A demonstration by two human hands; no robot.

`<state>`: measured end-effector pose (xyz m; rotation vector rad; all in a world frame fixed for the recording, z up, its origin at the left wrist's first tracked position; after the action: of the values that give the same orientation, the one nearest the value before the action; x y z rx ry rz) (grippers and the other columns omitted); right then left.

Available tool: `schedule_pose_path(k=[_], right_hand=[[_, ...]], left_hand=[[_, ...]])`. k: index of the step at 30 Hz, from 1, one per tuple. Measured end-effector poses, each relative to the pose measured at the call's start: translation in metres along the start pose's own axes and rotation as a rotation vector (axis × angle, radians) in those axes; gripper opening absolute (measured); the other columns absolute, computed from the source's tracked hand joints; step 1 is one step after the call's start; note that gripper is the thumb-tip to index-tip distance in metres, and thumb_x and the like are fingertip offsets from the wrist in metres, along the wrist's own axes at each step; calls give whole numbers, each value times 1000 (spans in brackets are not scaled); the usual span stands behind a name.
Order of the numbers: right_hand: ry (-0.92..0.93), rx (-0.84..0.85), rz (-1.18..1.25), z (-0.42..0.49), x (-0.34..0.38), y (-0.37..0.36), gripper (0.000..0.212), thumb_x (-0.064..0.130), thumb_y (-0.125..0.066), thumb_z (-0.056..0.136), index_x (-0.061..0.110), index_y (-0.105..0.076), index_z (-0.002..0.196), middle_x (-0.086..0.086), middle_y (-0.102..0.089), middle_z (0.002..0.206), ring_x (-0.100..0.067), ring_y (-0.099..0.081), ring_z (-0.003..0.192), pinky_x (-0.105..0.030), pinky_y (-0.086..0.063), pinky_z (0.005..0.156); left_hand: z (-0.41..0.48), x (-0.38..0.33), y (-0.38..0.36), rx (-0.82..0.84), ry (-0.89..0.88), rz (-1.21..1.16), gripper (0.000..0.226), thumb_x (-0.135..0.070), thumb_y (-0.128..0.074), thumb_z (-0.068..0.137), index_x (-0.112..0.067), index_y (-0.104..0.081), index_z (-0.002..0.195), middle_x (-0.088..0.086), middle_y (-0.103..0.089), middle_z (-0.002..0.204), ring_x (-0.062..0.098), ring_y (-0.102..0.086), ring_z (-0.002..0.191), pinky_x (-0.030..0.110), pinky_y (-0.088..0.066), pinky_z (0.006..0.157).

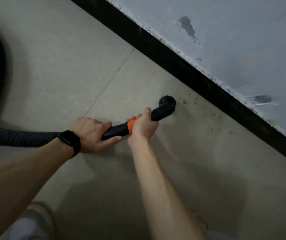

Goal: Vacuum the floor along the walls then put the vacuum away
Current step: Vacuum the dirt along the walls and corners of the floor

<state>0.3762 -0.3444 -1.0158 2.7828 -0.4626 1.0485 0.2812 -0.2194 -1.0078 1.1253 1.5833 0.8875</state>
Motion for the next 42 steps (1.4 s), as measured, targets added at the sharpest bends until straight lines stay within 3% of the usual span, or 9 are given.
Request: schedule_pose_path(k=[5, 10, 19, 25, 30, 37, 42], right_hand=[[-29, -37, 70, -7, -13, 40, 25, 28, -60, 102, 8, -49, 112, -1, -51, 61, -15, -50, 39, -29, -51, 45], [-9, -38, 60, 2, 4, 48, 24, 25, -60, 102, 6, -49, 111, -6, -48, 68, -15, -48, 37, -28, -48, 43], [15, 18, 26, 13, 24, 30, 22, 21, -58, 102, 5, -48, 114, -6, -47, 66, -15, -46, 35, -26, -47, 41], [25, 15, 10, 16, 26, 23, 18, 21, -58, 101, 7, -48, 105, -5, -46, 65, -16, -46, 37, -28, -48, 42], [34, 8, -19, 19, 33, 17, 17, 23, -58, 101, 8, -49, 104, -5, -48, 67, -14, -47, 38, -29, -49, 44], [37, 16, -47, 20, 42, 9, 22, 23, -57, 102, 5, -51, 115, -4, -49, 67, -14, -48, 38, -28, -49, 44], [46, 18, -58, 25, 47, 5, 25, 24, -57, 103, 3, -54, 117, -4, -49, 67, -14, -49, 41, -30, -51, 47]], left_hand=[[-17, -22, -11, 71, -61, 9, 83, -89, 23, 60, -34, -36, 81, -12, -42, 59, 8, -38, 48, 29, -24, 47], [-4, -39, -14, 52, -60, 11, 73, -88, 11, 66, -34, -35, 81, -12, -42, 59, 9, -37, 48, 31, -27, 50], [13, -39, -10, -30, -20, -1, 81, -89, 23, 60, -34, -33, 80, -11, -43, 61, 19, -42, 54, 30, -25, 50], [19, -36, -10, -30, -15, -37, 83, -90, 25, 57, -33, -33, 78, -10, -42, 58, 17, -41, 50, 30, -24, 48], [30, -33, -4, -17, -24, -14, 67, -87, 6, 69, -33, -32, 78, -10, -39, 58, 19, -41, 52, 31, -25, 49], [40, -30, 1, -9, -33, -20, 65, -85, 0, 72, -32, -36, 83, -8, -45, 65, 20, -46, 57, 30, -34, 55], [48, -31, 4, -5, -29, -2, 62, -84, -3, 73, -32, -35, 84, -8, -40, 63, 21, -43, 56, 31, -32, 55]])
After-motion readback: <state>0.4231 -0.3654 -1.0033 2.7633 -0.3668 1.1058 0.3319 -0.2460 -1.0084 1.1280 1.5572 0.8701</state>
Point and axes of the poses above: each hand's wrist, its own z-axis towards the middle knuckle, its own y-axis out of the back of the hand, x = y × z, the point moved 3 cm from there along z, towards the middle knuckle
